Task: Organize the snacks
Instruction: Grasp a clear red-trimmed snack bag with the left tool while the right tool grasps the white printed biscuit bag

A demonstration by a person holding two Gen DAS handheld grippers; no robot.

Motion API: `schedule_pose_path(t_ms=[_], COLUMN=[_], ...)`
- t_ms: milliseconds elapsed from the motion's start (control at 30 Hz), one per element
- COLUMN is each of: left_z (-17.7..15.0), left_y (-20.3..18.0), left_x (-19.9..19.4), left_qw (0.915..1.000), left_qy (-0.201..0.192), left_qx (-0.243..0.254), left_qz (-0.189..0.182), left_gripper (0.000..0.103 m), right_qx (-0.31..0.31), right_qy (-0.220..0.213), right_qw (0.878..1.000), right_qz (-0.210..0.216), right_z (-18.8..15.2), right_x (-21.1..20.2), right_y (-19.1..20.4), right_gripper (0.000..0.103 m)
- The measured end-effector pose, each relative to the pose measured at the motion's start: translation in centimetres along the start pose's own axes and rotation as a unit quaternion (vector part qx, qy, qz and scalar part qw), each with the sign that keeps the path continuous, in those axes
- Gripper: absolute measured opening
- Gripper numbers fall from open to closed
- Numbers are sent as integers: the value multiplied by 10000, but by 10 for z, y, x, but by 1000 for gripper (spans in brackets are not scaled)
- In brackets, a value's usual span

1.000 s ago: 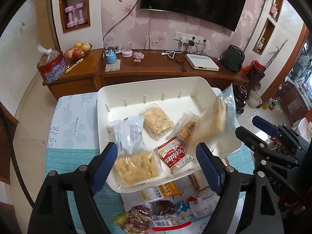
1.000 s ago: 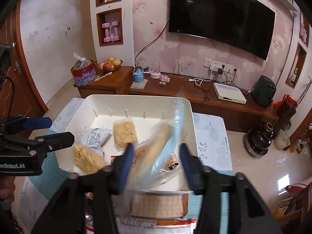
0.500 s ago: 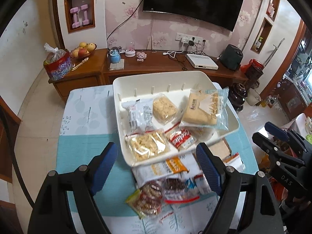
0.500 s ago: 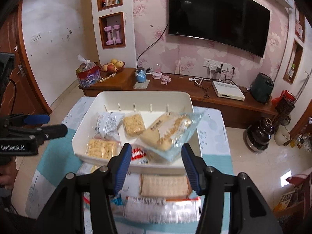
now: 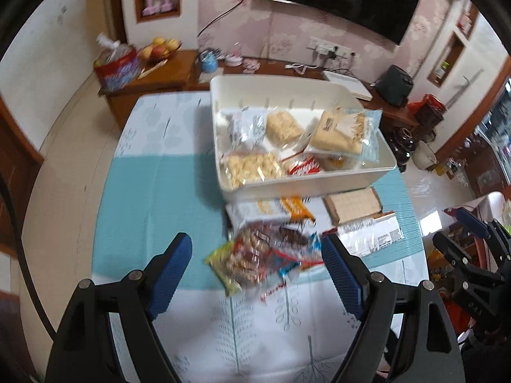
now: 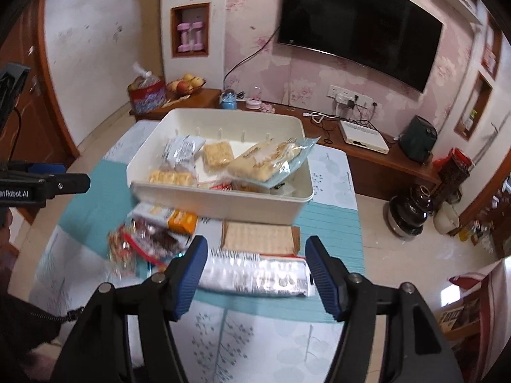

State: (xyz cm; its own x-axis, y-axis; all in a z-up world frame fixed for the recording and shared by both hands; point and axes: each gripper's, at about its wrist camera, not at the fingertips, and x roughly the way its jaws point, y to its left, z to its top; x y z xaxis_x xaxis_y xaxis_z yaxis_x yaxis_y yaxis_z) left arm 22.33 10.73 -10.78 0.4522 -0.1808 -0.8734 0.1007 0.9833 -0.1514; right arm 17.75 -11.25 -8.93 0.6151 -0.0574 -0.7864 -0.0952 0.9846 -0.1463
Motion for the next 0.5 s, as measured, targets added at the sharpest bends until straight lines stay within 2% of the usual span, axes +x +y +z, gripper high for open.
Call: schedule_pose_path(t_ms=[67, 267, 433, 500], left_z=[-8, -33, -52, -60], left_y=[2, 1, -6, -8], left_x=[3, 12, 26, 34], left_qw=[9998, 9942, 9814, 9729], left_qy=[59, 194, 208, 244], left_qx=[-179, -1051, -1909, -2294], left_qz=[26, 62, -48, -130], left_gripper=[88, 88, 88, 88], right_qx=[-323, -1427, -2275, -2627], right_qy=[7, -10, -22, -4], right_qw=[9995, 9892, 9727, 9635], right_qz=[50, 334, 460, 509], right_z=[-3, -14, -26, -32], right_x=[-2, 1, 11, 18], right_y=[4, 13, 14, 12], right_gripper=[65, 66, 79, 80])
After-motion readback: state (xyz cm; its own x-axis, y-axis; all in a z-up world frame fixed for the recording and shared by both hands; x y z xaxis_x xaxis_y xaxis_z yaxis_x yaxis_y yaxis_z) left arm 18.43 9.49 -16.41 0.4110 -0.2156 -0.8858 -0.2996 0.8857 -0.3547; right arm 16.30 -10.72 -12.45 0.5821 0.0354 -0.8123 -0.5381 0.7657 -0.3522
